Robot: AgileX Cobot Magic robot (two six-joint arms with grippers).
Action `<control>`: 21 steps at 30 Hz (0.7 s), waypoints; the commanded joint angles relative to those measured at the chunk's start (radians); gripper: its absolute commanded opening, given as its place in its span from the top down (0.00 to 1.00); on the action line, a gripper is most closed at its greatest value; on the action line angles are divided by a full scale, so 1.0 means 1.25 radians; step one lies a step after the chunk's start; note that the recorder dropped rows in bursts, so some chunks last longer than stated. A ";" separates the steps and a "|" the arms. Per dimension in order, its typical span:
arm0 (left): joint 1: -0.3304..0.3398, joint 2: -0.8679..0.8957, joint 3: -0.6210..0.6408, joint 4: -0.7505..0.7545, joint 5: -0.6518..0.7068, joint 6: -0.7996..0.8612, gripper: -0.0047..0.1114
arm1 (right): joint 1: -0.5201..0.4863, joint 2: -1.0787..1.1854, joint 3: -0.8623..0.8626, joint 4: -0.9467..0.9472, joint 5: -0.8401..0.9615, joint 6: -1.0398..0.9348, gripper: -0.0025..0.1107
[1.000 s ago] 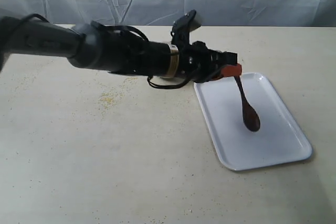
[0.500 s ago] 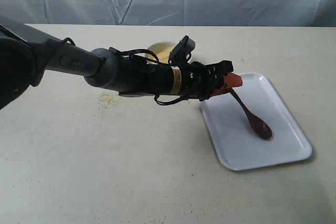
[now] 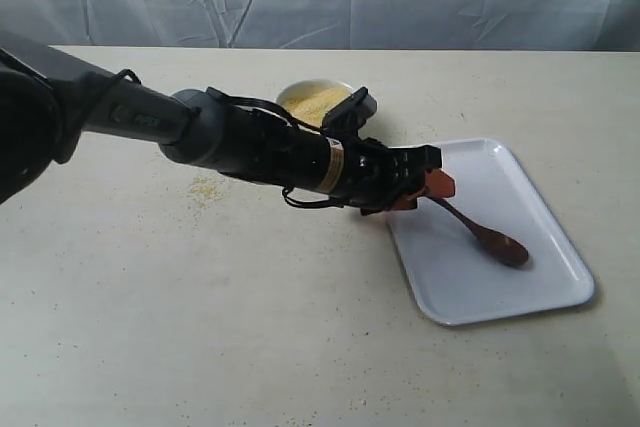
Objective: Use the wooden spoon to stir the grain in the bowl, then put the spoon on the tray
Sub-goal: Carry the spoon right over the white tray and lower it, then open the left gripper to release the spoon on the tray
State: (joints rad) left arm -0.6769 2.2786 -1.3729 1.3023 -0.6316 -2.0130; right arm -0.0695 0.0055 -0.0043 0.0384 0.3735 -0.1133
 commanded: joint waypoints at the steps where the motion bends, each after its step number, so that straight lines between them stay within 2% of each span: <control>1: -0.001 -0.032 -0.001 0.103 0.036 -0.062 0.49 | 0.001 -0.004 0.003 0.003 -0.010 0.000 0.99; 6: -0.001 -0.064 -0.001 0.125 0.055 -0.062 0.50 | 0.001 -0.004 0.003 0.003 -0.010 0.000 0.99; 9: 0.010 -0.074 -0.001 0.183 0.074 -0.062 0.55 | 0.001 -0.004 0.003 0.003 -0.010 0.000 0.99; 10: 0.016 -0.078 -0.001 0.198 0.054 -0.062 0.59 | 0.001 -0.004 0.003 0.003 -0.010 0.000 0.99; 13: 0.039 -0.092 -0.001 0.243 -0.018 -0.062 0.81 | 0.001 -0.004 0.003 0.003 -0.010 0.000 0.99; 14: 0.053 -0.103 -0.001 0.249 -0.037 -0.062 0.91 | 0.001 -0.004 0.003 0.003 -0.010 0.000 0.99; 15: 0.066 -0.112 -0.001 0.250 -0.047 -0.062 0.96 | 0.001 -0.004 0.003 0.003 -0.010 0.000 0.99; 19: 0.121 -0.173 -0.001 0.253 -0.069 -0.060 0.96 | 0.001 -0.004 0.003 0.003 -0.010 0.000 0.99; 21: 0.148 -0.218 -0.001 0.310 -0.044 -0.060 0.96 | 0.001 -0.004 0.003 0.003 -0.010 0.000 0.99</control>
State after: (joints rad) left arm -0.5326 2.0827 -1.3729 1.6221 -0.7008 -2.0886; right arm -0.0695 0.0055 -0.0043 0.0384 0.3735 -0.1133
